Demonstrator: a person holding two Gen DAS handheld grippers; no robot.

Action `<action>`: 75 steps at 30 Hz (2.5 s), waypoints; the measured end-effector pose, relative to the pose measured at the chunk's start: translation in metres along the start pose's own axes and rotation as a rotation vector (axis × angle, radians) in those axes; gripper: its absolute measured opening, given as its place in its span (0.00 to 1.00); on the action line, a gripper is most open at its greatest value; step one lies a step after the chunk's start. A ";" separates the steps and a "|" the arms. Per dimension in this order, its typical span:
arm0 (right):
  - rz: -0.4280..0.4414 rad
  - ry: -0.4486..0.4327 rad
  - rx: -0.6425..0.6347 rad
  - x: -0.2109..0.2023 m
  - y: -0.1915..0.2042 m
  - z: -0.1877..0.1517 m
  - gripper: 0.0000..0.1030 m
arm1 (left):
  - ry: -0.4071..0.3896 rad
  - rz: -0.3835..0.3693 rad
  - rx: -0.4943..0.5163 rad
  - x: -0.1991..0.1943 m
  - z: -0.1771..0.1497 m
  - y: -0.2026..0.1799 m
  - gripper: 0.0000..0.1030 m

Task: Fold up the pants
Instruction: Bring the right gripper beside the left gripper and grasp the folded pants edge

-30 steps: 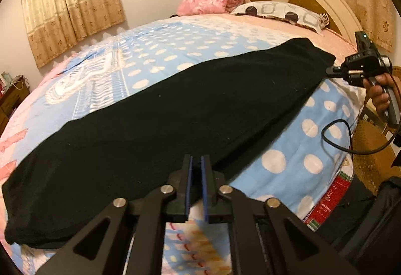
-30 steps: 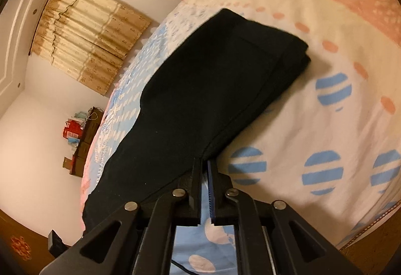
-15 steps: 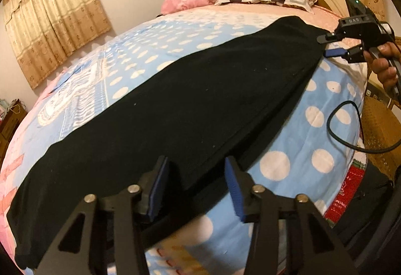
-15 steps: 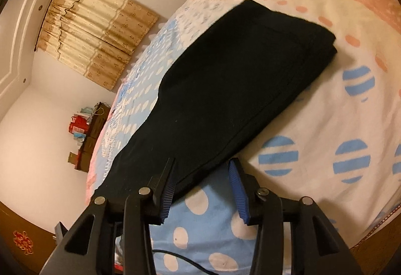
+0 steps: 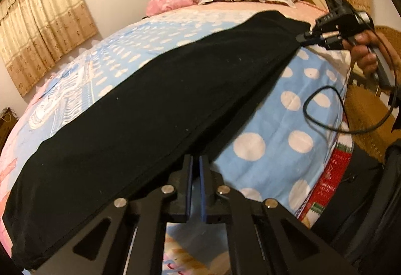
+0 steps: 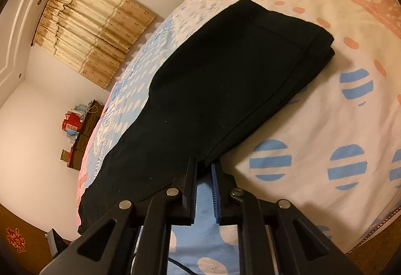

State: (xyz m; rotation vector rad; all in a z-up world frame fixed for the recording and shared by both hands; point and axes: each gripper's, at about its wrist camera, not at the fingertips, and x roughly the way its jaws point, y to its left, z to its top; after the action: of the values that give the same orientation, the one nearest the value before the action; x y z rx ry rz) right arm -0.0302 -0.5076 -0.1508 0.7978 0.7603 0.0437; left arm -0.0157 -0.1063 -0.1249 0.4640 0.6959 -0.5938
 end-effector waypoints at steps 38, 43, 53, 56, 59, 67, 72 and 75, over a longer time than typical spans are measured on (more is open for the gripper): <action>-0.022 0.153 -1.239 0.093 0.249 -0.175 0.26 | 0.013 0.114 -0.082 0.000 -0.015 0.045 0.58; -0.035 0.173 -1.272 0.100 0.249 -0.182 0.02 | 0.016 0.091 -0.074 0.000 -0.014 0.044 0.22; 0.008 0.213 -1.206 0.084 0.242 -0.174 0.01 | 0.001 0.075 -0.015 -0.014 -0.016 0.032 0.09; 0.013 0.234 -1.191 0.086 0.236 -0.177 0.01 | 0.008 0.061 -0.019 -0.015 -0.019 0.032 0.09; 0.009 0.248 -1.187 0.094 0.230 -0.179 0.01 | 0.034 0.058 -0.016 -0.008 -0.022 0.032 0.09; 0.059 0.251 -0.970 0.077 0.207 -0.137 0.02 | 0.029 0.069 -0.056 -0.025 -0.014 0.038 0.18; 0.007 0.120 -0.593 0.029 0.123 -0.073 0.04 | -0.026 0.080 -0.073 -0.034 0.003 0.036 0.55; -0.090 0.006 -0.352 -0.002 0.058 -0.036 0.49 | -0.054 0.064 -0.089 -0.022 0.028 0.030 0.63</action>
State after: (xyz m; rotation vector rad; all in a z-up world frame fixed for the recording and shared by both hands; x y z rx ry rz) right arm -0.0406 -0.4448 -0.1276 0.4284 0.7665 0.0968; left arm 0.0031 -0.0924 -0.0842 0.3848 0.6512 -0.5107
